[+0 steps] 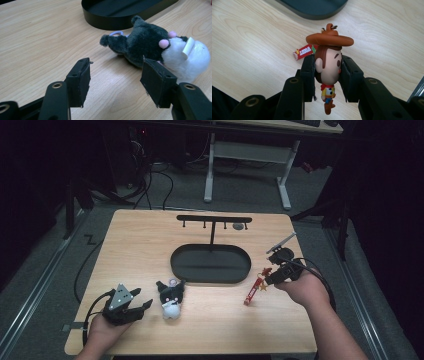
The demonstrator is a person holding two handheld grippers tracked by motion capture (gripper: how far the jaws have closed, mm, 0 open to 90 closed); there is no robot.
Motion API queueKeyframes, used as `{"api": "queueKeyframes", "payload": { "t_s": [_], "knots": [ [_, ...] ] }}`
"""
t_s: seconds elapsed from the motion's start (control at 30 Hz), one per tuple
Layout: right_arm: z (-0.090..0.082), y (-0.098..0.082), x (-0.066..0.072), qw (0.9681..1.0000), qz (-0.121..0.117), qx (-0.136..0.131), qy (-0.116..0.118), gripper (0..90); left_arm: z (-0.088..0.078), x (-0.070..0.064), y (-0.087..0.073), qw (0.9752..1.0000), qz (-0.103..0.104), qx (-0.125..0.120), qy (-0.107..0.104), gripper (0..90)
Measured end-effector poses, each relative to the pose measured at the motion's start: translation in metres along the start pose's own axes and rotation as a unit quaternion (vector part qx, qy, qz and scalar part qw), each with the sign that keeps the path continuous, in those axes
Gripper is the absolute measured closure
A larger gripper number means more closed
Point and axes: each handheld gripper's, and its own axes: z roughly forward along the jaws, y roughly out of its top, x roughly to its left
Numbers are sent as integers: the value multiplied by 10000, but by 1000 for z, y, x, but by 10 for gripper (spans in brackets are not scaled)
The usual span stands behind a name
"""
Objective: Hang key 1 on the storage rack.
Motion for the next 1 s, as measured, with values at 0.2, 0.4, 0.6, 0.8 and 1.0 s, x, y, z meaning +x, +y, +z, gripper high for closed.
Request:
{"api": "queueKeyframes", "payload": {
  "t_s": [0.2, 0.4, 0.6, 0.8, 1.0],
  "knots": [
    [-13, 12, -1, 10000, 24, -89, -5, 672, -2, 5, -2, 9999, -116, -13, 31, 384],
    [-23, 25, -1, 9998, -13, -172, -72, 672, -6, 9, -5, 9998, -181, -52, 37, 343],
    [-31, 41, 1, 9996, -57, -243, -166, 672, -9, 11, -6, 9997, -208, -97, 60, 321],
    [-35, 57, 1, 9992, -53, -314, -243, 672, -10, 13, -7, 9996, -225, -119, 78, 310],
    [-41, 69, -3, 9987, 7, -397, -320, 672, -7, 11, -6, 9998, -166, -102, 36, 310]
  ]
}}
